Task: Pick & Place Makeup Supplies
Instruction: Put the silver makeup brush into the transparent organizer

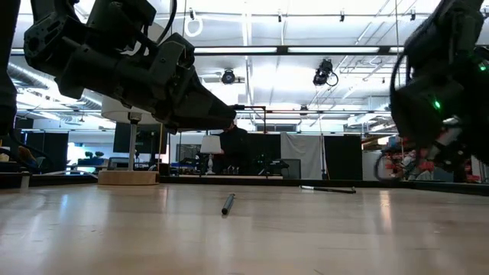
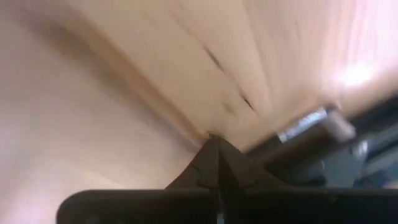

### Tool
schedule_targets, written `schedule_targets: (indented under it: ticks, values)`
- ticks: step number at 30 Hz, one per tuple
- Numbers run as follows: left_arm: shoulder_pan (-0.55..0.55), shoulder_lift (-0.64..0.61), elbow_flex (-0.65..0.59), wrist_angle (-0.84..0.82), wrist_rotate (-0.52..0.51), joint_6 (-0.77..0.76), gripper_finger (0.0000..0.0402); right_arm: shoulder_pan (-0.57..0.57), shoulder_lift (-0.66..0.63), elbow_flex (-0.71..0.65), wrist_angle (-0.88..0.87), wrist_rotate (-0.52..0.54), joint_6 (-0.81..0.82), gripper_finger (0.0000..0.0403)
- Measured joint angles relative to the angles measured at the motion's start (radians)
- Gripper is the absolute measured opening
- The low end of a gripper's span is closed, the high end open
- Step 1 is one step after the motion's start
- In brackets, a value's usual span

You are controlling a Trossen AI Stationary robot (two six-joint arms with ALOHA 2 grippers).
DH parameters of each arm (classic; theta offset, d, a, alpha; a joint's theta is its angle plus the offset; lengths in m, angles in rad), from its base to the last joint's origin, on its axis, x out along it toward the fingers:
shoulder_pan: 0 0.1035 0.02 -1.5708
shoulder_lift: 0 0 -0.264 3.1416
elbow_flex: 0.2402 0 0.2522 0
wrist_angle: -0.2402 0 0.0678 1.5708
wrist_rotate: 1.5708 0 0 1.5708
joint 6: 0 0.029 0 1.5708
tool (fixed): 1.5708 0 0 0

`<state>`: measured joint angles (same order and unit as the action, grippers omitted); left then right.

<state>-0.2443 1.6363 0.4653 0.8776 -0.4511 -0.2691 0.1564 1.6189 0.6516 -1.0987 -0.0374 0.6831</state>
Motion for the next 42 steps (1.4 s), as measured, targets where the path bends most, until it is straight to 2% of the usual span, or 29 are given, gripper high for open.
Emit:
schedule_targets:
  ticks: [4,7,10,13,17,22,28,35,42]
  values:
    - [0.000,0.000,0.000,0.000,0.000,-0.001,0.0213,0.017,-0.017,0.074,0.028,0.041,-0.027,0.0000]
    - [0.000,0.000,0.000,0.000,0.000,-0.001,0.0213,0.011,-0.022,0.097,-0.014,0.047,0.003,0.0000]
    - [0.000,0.000,0.000,0.000,0.000,-0.001,0.0213,-0.006,-0.022,0.093,-0.078,0.051,0.047,0.0000]
    - [0.000,0.000,0.000,0.000,0.000,-0.001,0.0213,-0.014,-0.022,0.072,-0.154,0.102,0.080,0.0000]
    - [0.000,0.000,0.000,0.000,0.000,-0.001,0.0213,-0.022,-0.022,0.031,-0.161,0.122,0.087,0.0000]
    - [0.000,0.000,0.000,0.000,0.000,-0.001,0.0213,-0.025,-0.022,-0.018,-0.097,0.109,0.067,0.0000]
    - [0.000,0.000,0.000,0.000,0.000,-0.001,0.0213,-0.024,-0.016,-0.037,-0.073,0.141,0.042,0.0000]
    - [0.000,0.000,0.000,0.000,0.000,-0.001,0.0213,-0.010,-0.016,0.017,-0.085,0.253,-0.040,0.0000]
    - [0.000,0.000,0.000,0.000,0.000,0.000,0.0213,-0.048,0.053,0.018,-0.133,0.289,-0.093,0.0000]
